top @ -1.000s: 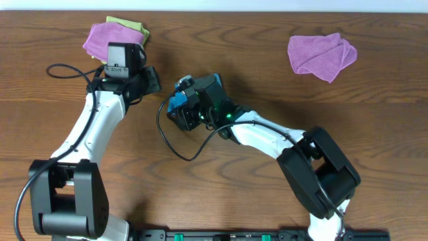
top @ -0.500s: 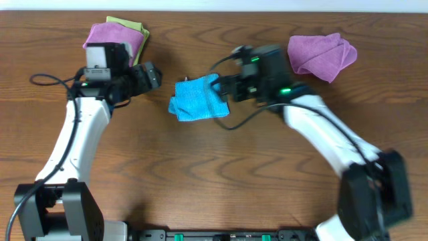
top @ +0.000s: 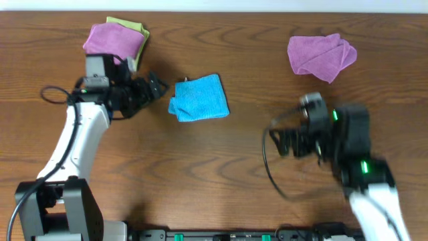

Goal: Fold the cloth

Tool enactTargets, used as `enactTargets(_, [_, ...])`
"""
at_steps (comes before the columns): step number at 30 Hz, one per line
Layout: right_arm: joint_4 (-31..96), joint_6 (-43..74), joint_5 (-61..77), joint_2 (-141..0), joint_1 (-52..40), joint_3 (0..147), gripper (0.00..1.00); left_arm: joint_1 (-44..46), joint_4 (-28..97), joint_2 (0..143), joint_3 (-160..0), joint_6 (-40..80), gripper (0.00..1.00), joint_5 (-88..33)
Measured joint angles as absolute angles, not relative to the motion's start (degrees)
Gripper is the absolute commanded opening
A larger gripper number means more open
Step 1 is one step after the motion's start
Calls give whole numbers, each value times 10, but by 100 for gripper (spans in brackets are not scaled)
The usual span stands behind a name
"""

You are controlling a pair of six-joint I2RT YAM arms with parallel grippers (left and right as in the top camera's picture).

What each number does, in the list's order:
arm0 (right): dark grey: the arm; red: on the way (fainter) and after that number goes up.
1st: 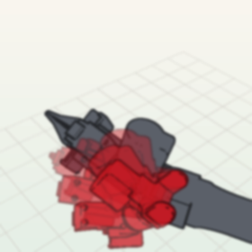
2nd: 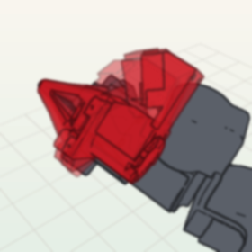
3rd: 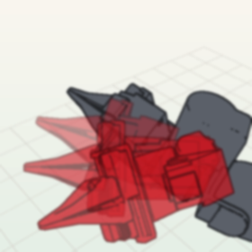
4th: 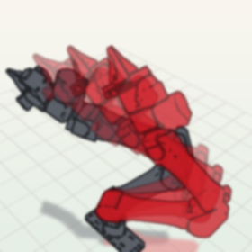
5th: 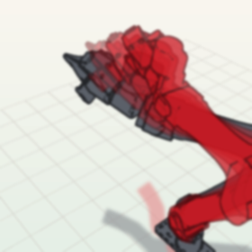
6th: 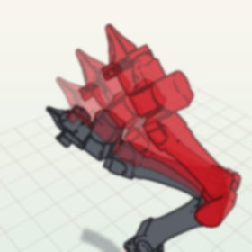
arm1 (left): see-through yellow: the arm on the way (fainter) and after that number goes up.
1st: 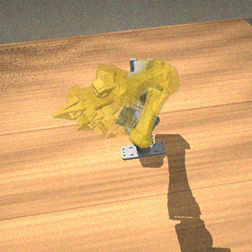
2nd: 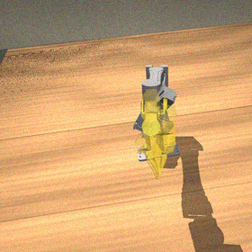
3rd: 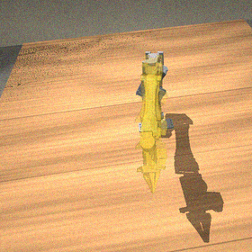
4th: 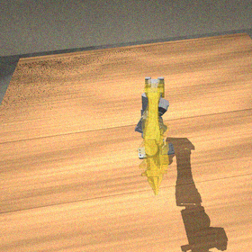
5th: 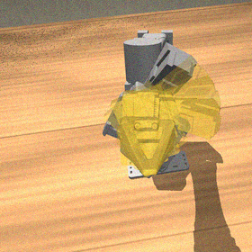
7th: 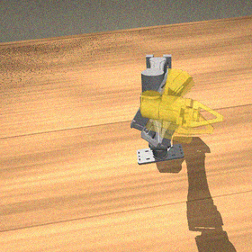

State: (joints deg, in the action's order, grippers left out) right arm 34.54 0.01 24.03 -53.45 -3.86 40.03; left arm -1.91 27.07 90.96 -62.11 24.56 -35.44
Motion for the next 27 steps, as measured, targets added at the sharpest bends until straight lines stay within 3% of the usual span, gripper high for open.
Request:
enactTargets(8, [420, 50, 240, -233, -17, 247, 99, -7, 192, 910, -529, 310, 95, -396])
enactTargets(11, [442, 71, 240, -179, -16, 234, 99, -7, 174, 910, -503, 328, 95, -405])
enactTargets(18, [446, 94, 240, -164, -16, 234, 99, 11, 55, 910, -426, 405, 96, -401])
enactTargets(27, [446, 100, 240, -164, -16, 234, 99, 51, 34, 910, -415, 464, 95, -330])
